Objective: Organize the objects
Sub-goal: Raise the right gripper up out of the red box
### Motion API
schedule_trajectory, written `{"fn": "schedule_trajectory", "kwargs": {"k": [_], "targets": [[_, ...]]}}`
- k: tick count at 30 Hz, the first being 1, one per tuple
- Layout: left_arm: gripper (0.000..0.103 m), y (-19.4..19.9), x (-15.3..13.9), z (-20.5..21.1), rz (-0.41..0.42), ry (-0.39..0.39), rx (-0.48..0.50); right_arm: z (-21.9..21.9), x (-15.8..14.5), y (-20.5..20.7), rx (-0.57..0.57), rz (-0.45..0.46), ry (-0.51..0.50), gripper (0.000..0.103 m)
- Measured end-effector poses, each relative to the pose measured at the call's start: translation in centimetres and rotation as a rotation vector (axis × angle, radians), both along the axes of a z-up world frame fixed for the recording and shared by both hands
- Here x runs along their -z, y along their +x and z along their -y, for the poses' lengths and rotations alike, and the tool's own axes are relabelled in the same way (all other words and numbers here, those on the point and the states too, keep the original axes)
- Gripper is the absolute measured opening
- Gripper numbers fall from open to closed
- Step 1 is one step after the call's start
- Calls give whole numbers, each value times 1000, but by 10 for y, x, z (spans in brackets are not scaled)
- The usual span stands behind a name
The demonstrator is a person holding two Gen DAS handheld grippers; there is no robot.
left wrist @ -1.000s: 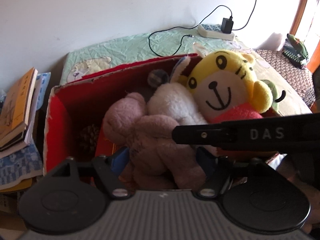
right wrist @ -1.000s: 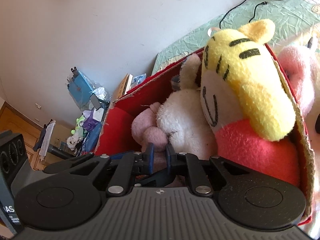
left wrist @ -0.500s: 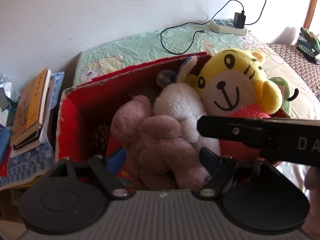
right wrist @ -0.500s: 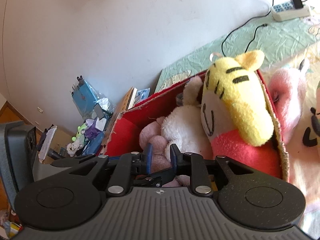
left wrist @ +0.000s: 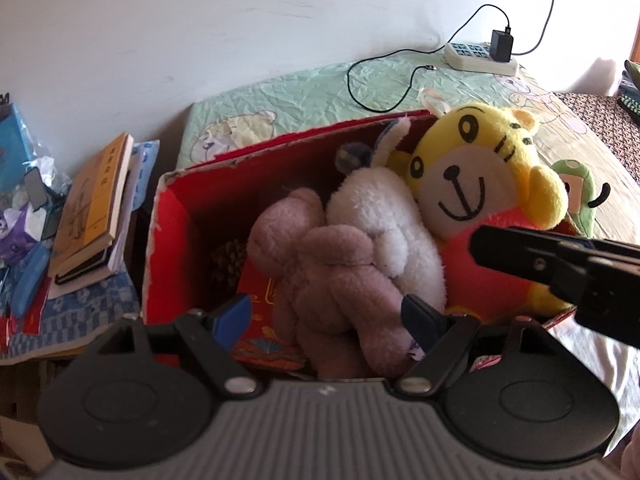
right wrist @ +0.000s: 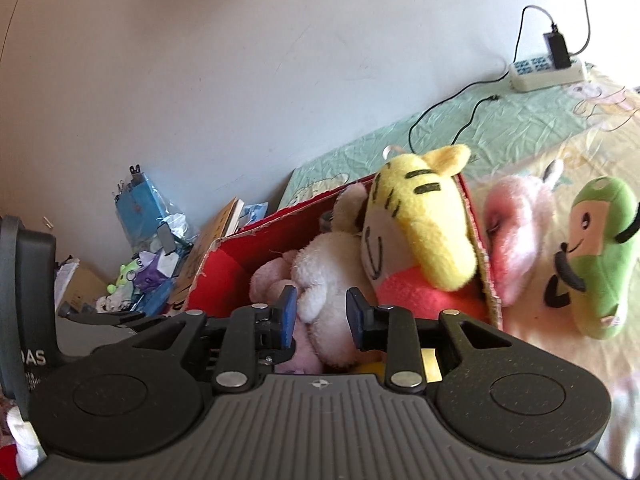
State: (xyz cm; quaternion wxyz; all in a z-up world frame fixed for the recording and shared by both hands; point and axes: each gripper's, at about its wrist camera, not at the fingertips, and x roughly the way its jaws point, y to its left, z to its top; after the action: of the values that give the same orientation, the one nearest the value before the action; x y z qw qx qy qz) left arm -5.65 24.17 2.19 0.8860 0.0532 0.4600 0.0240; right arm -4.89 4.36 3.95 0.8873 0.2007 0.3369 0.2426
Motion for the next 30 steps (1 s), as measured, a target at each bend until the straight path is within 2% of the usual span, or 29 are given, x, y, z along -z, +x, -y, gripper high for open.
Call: {"fn": "schedule_trajectory", "kwargs": {"k": [9,12,16,30], "targets": [[85,-7,-7,5,25,47,-35,5,-7,-17,51,67,-87,31],[87,-10,-10,6,35,64,-44,7,-9,-20,72,77,-99,38],[88,-13,-14,4,48,75,-52,7,-13,-24,87,95,-113,42],[89,-16,-13,-2,37,69,-88,0,-14,-31,97,82,-140,42]]}}
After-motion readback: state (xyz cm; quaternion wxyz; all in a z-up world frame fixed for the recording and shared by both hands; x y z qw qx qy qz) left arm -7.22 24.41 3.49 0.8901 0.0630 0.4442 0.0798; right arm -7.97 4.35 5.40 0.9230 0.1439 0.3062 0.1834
